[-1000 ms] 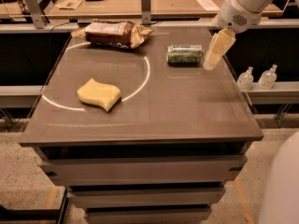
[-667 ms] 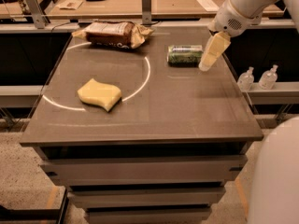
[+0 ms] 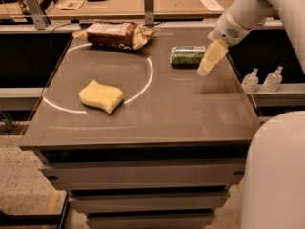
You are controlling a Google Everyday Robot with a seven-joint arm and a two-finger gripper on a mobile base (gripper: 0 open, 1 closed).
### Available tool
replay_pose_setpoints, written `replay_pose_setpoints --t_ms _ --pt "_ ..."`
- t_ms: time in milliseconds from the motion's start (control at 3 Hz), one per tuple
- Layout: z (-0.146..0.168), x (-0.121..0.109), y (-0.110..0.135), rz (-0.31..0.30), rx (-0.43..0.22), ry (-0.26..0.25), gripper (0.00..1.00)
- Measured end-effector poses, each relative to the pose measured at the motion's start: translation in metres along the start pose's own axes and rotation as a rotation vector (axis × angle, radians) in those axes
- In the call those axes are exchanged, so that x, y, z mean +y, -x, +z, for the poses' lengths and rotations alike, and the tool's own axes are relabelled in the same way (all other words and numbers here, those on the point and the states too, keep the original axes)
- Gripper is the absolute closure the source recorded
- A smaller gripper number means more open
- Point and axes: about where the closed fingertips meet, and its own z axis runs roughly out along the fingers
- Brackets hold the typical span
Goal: Place green can upright
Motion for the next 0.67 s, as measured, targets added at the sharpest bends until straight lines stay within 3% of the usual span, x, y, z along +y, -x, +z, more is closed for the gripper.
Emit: replay_pose_setpoints --t_ms 667 --pt "0.0089 -0.0166 -0.0003 0.013 -0.095 -0.022 0.00"
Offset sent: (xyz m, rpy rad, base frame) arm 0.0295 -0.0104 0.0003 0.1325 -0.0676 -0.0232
